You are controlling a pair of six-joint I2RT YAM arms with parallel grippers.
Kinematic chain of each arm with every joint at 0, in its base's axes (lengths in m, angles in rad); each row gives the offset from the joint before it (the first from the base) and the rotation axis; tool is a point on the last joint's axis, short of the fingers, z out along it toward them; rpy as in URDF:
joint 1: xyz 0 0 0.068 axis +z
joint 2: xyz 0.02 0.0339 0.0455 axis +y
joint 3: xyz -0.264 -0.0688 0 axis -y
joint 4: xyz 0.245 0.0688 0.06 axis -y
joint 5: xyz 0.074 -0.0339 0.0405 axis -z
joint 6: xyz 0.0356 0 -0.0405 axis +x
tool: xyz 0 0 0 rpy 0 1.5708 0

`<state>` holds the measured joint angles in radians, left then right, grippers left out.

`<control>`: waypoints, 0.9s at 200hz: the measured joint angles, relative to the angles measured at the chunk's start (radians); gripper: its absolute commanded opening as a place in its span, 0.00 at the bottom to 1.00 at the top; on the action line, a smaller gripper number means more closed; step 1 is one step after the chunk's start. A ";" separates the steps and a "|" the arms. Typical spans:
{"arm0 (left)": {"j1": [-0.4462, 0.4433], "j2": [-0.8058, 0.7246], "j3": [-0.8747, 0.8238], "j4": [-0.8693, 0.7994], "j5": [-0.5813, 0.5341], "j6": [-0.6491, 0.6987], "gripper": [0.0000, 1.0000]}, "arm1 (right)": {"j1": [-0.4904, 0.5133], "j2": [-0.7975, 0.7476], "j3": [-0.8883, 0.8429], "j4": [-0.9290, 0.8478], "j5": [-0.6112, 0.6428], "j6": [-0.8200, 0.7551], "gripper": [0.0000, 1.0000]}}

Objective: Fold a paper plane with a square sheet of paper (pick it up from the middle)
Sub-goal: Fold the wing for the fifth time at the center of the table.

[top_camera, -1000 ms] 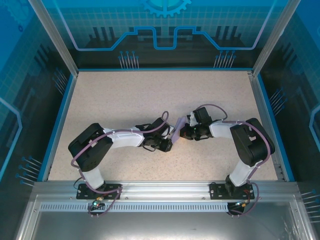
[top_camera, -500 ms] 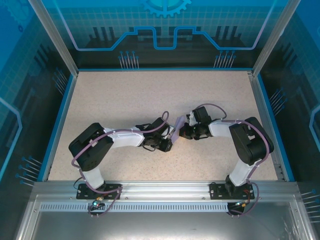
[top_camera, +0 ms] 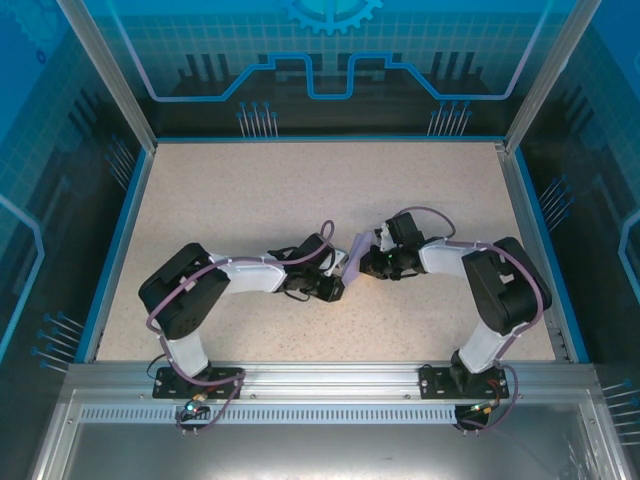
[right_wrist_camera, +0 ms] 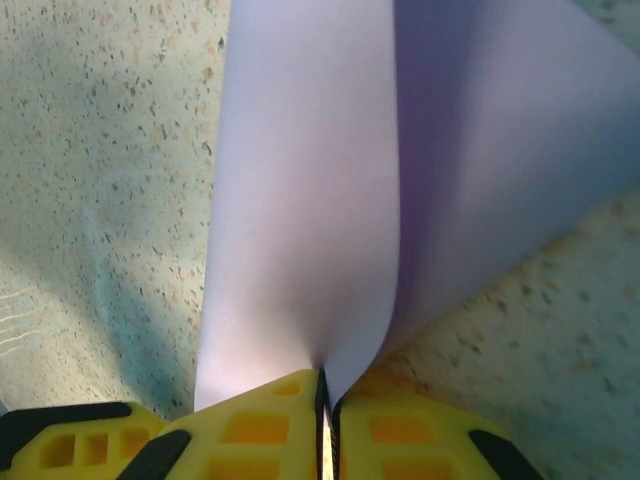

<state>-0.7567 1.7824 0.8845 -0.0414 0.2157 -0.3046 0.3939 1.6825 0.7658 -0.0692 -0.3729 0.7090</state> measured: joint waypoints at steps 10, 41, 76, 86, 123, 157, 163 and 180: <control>0.004 0.003 -0.003 0.014 0.007 0.000 0.15 | 0.000 -0.024 0.000 -0.023 0.011 -0.005 0.18; 0.013 0.006 -0.012 0.041 0.023 0.000 0.15 | 0.000 -0.113 0.000 -0.091 0.043 -0.022 0.21; 0.016 0.011 -0.012 0.052 0.029 0.000 0.15 | 0.007 -0.204 -0.011 -0.139 0.051 -0.030 0.19; 0.016 0.011 -0.012 0.052 0.029 0.000 0.15 | 0.020 -0.219 -0.014 -0.138 0.045 -0.026 0.18; 0.016 0.011 -0.012 0.053 0.029 0.000 0.15 | 0.097 -0.182 -0.014 -0.052 0.000 0.024 0.12; 0.017 0.010 -0.018 0.063 0.030 0.000 0.15 | 0.103 -0.053 -0.014 0.064 -0.016 0.088 0.09; 0.017 0.010 -0.018 0.064 0.031 0.000 0.15 | 0.103 -0.031 -0.014 0.082 -0.018 0.097 0.09; 0.018 0.010 -0.020 0.067 0.034 0.001 0.15 | 0.103 0.023 -0.014 0.126 -0.022 0.115 0.08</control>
<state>-0.7383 1.7924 0.8642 0.0254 0.2501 -0.3038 0.4969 1.7050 0.7521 0.0570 -0.3950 0.8242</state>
